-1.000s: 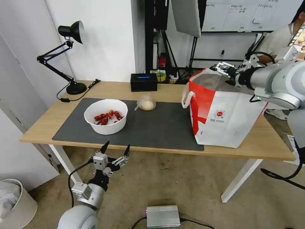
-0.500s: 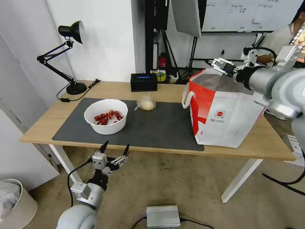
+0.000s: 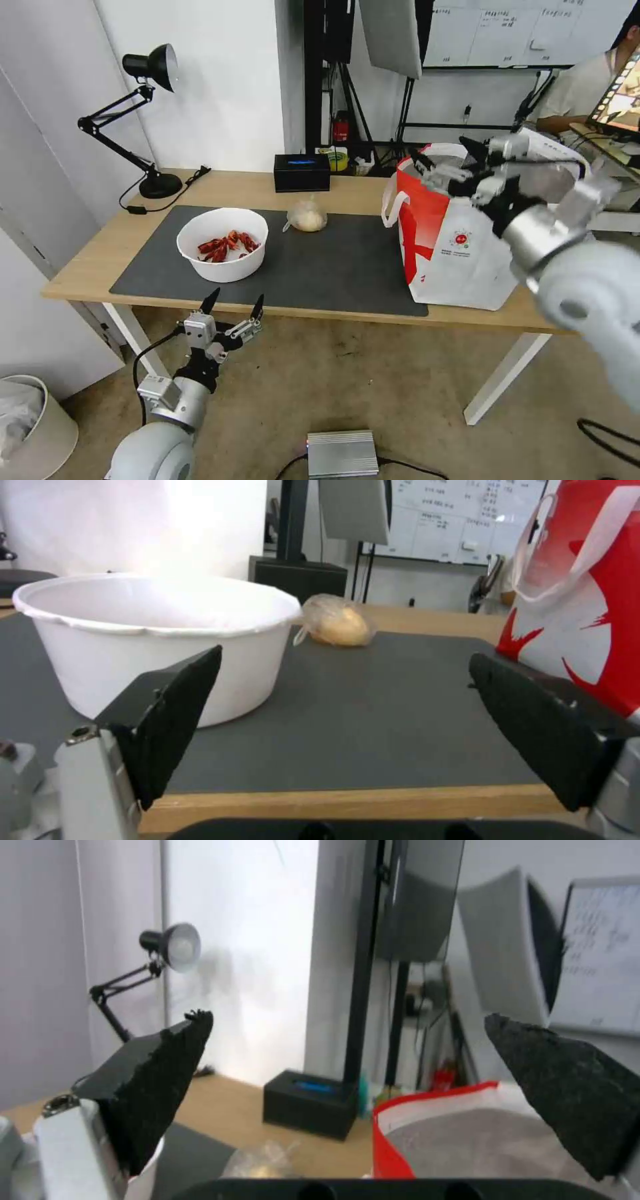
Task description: Pick up the trash from the table and place it into the takeout bag.
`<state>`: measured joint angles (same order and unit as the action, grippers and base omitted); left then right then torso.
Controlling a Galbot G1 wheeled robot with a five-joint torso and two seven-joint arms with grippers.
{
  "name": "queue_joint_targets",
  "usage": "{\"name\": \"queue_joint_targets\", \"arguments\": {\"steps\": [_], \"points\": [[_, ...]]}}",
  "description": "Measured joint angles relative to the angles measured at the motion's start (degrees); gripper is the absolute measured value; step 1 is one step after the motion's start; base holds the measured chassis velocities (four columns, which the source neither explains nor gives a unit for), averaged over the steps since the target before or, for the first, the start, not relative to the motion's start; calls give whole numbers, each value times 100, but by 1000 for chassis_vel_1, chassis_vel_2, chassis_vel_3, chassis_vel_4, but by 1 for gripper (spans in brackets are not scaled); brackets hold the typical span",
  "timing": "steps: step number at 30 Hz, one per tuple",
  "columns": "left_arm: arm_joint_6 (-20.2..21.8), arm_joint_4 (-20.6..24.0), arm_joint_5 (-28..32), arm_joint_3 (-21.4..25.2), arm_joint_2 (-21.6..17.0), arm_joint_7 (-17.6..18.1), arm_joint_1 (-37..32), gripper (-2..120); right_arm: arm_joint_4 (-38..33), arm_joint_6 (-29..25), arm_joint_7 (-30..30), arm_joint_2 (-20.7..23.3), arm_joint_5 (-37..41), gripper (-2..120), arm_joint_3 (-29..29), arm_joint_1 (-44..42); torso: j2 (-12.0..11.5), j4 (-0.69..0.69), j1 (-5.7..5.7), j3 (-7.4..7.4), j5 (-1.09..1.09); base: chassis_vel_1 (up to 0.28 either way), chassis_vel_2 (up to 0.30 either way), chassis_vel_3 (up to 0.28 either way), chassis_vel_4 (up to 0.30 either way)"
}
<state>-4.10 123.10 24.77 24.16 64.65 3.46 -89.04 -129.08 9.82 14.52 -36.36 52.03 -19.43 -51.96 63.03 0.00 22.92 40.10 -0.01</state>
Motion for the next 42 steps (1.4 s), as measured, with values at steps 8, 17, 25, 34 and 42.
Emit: {"name": "queue_joint_targets", "arguments": {"steps": [8, 17, 25, 34, 42], "points": [[-4, -8, 1, 25, 52, 1, 32, 100, -280, -830, 482, -236, -1077, 100, 159, -832, 0, 2, 0, 0, 0, 0, 0, 0, 0], [-5, 26, 1, 51, 81, 5, 27, 100, -447, -1299, 1020, -453, -1675, 100, 191, -1578, 0, 0, 0, 0, 0, 0, 0, 0, 0], [-7, 52, 1, 92, 86, 22, 15, 100, -694, -1445, 1794, -696, -2538, 100, 170, -2718, 0, 0, 0, 0, 0, 0, 0, 0, 0], [-11, 77, 16, 137, 71, 30, 4, 100, -858, -1230, 2298, -763, -2755, 100, 173, -3559, 0, -1, -1, 0, 0, 0, 0, 0, 0], [-13, 73, 104, 155, -13, 19, 21, 100, -935, -996, 2744, -935, -3051, 100, 257, -4140, 0, 0, 0, 0, 1, 0, 0, 0, 0]]}}
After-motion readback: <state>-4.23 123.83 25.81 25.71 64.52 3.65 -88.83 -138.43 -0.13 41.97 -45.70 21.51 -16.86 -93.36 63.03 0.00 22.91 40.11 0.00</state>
